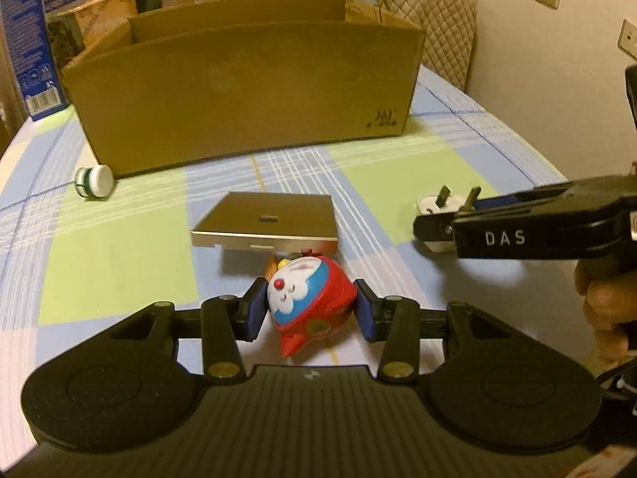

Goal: Organize rigid objects
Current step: 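Grasp the Doraemon figure with the left gripper while the right gripper lifts the UK plug, then lift the Doraemon figure with the left gripper while the right gripper holds the UK plug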

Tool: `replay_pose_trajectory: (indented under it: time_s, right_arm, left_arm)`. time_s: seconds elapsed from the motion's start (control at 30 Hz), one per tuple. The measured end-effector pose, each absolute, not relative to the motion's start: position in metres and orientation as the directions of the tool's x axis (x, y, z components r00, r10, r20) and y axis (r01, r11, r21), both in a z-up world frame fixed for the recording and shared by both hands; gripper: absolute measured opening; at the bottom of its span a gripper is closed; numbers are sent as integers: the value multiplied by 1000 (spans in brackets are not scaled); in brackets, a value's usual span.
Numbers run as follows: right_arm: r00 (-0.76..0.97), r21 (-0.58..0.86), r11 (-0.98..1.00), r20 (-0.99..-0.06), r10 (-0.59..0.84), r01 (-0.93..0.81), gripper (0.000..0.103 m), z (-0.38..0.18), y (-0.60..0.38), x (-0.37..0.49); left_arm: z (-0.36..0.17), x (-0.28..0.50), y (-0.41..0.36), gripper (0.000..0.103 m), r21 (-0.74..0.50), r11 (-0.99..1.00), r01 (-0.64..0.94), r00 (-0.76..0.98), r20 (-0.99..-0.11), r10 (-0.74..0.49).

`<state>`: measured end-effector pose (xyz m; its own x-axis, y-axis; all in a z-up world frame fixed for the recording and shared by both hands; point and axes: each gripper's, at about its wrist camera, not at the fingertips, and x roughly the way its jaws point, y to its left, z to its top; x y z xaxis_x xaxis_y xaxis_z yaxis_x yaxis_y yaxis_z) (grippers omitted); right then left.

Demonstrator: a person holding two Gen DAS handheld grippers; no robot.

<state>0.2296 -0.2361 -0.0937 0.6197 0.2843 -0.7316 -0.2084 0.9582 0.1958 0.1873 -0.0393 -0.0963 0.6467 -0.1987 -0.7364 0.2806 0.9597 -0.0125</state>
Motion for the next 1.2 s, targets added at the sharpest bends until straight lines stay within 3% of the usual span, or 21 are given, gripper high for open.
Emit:
replay_pose_trajectory:
  time_s: [0.37,0.53,0.83,1.2]
  right_arm:
    - [610,215,949,-728,312,-229,48,-91,-236,219]
    - [616,235,943,-714,332,-236,48,-88,-234,216]
    - [623,248,938,-702,346,-242,48,-82,-233,210]
    - [629,273,933,-689,360,-236,48,-78,-232,210]
  left_arm:
    - [-78,179,-27,40,-10,961,278,658,-727,-198]
    - [-67,177,-11,40,-110,961,255,620,-744,-249]
    - [-51,176,-8,40,180,950,255,677,-735,-42]
    - [-11,210,-9,40,144,936,322,682,-720,-124]
